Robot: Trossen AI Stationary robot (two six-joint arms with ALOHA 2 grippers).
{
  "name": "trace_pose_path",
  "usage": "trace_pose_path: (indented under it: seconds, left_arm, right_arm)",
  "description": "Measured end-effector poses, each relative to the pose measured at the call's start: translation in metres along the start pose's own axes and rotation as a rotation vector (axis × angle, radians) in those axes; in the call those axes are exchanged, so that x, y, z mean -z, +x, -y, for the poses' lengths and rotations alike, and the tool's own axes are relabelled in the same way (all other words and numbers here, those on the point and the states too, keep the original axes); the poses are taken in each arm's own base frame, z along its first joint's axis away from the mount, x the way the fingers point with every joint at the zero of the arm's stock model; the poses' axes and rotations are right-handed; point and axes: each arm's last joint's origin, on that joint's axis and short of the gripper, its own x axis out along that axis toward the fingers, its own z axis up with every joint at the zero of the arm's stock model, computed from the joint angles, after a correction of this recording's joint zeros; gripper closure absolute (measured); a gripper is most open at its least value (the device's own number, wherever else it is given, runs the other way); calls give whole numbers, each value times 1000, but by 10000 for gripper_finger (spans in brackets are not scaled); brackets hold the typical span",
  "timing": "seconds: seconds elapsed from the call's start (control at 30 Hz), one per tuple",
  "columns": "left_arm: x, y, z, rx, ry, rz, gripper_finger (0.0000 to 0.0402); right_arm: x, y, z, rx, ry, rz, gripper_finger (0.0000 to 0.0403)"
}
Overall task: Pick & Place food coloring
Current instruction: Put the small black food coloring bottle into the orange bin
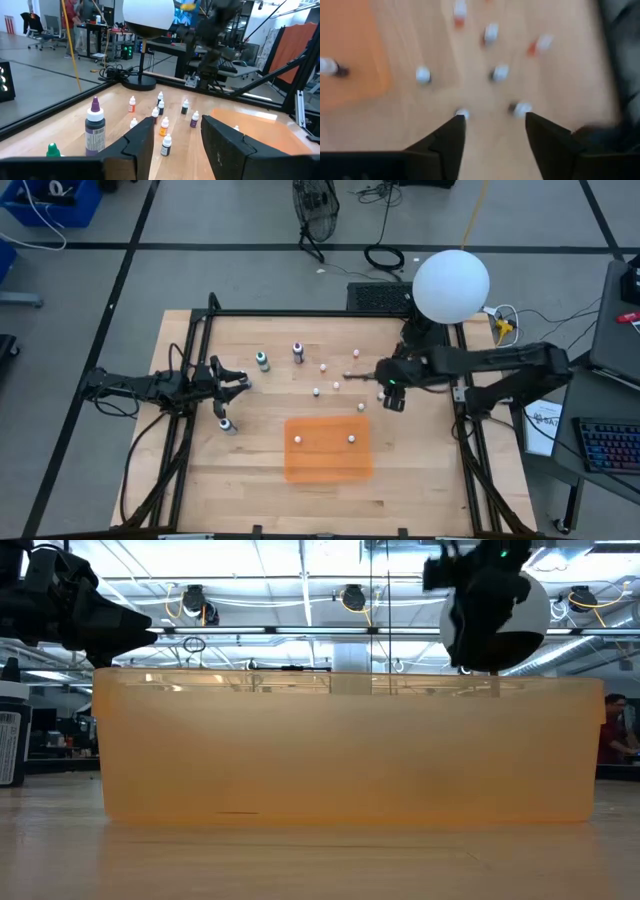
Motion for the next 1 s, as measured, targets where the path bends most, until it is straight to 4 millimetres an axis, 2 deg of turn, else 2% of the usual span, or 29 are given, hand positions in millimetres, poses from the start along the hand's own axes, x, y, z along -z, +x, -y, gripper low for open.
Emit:
trace_pose_path:
  seconds: [0.1, 0.23, 0.7, 1.0]
  left_arm:
    - [0, 0, 0, 0, 0, 0, 243]
    - [0, 0, 0, 0, -1, 1, 244]
    - [0, 0, 0, 0, -2, 2, 222]
    - [0, 0, 0, 0, -2, 3, 233]
  right_arm:
    - [-2, 15, 8, -82, 75, -98, 173]
    - [-5, 30, 10, -107, 110, -130, 164]
    - [1, 80, -3, -94, 121, -215, 170]
    - [16, 97, -6, -136, 127, -222, 179]
